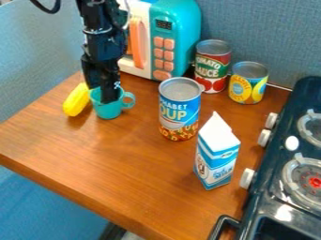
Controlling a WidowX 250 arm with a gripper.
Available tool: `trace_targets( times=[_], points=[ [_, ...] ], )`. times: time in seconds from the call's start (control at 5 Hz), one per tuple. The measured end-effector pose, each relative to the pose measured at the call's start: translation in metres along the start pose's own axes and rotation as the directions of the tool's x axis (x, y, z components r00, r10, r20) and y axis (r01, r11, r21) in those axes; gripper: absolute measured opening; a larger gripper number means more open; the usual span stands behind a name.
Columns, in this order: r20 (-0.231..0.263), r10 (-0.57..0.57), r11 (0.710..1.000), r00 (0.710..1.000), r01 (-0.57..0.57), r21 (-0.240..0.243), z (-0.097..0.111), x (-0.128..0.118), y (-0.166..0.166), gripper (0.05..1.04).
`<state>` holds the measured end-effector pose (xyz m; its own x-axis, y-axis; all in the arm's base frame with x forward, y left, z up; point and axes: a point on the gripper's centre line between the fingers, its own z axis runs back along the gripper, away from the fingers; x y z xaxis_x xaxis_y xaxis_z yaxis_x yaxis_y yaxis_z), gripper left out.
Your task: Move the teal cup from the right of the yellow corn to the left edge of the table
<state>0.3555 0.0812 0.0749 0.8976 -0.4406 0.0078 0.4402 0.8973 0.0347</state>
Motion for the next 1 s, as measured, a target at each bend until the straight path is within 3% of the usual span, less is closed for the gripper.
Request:
trace_targets(
  times=[0.4, 0.6, 0.8, 1.0],
  points=[
    [-0.002, 0.019, 1.0, 1.0, -0.019, 0.022, -0.007, 0.0, 0.001, 1.001],
    [-0.039, 0.033, 0.999, 0.999, -0.032, 0.016, -0.025, -0.002, 0.003, 1.001],
    [-0.039, 0.051, 0.999, 0.998, -0.051, 0.015, -0.034, 0.001, 0.003, 0.964],
    [-0.022, 0.063, 0.998, 0.998, -0.063, 0.018, -0.038, 0.007, 0.001, 0.688]
  ],
)
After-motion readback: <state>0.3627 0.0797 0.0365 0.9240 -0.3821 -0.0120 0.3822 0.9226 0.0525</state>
